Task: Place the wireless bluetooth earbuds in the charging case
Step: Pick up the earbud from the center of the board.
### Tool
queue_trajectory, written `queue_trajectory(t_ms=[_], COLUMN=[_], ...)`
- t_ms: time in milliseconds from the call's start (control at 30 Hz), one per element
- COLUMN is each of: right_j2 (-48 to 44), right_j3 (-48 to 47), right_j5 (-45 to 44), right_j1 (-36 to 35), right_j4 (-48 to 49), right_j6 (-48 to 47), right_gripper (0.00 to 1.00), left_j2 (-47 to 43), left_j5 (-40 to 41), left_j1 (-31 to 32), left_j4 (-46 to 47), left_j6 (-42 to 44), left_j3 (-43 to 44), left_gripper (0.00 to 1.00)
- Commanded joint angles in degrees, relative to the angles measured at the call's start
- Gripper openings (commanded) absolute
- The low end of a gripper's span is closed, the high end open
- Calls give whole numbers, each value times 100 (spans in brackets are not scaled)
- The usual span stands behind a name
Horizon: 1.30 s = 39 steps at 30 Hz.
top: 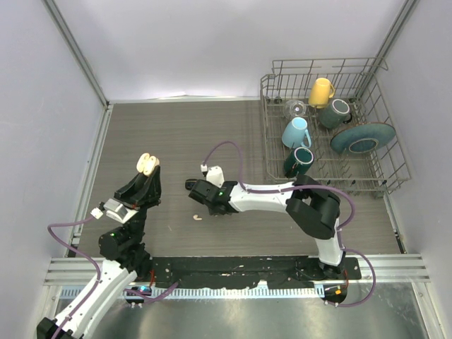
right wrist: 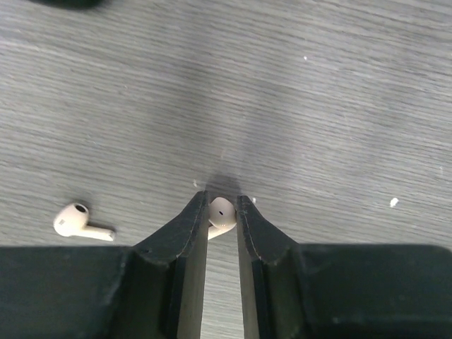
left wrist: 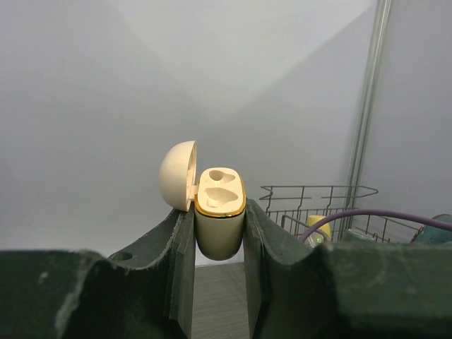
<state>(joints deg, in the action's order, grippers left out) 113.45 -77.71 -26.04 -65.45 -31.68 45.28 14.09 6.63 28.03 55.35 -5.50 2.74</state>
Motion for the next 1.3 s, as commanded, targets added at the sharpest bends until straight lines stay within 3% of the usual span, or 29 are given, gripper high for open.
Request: queue_trajectory(t_ms=[0,367,433,567,700,1000,1267], right_j2=[-332,-517,-508,-666,-842,-771,-842], right_j3=[651,793,749,696,582,19,177], right_j5=[266,161,91,21,-112,-42,38], right_j1=[-20,-12,-12,-12,15,76,182], right_j4=[65,136,92,171,101,-672,-743], right_j6=[-528,-898,-872,-609,144,1554,2196], right_gripper=[20,35,43,53,56,56,41], left_j2=[24,-11,-20,-90,-99,-143,-196], left_j5=[128,145,154,180,198,154,48], left_j1=[9,9,18,9,18,9,9], left_j4=[125,90,72,20,11,-33,125], left_j6=[49,57,66,66,75,84,119], left_j3=[-169,-178,-178,-186,-178,-178,-239], left_gripper=[0,0,0,0,0,0,0])
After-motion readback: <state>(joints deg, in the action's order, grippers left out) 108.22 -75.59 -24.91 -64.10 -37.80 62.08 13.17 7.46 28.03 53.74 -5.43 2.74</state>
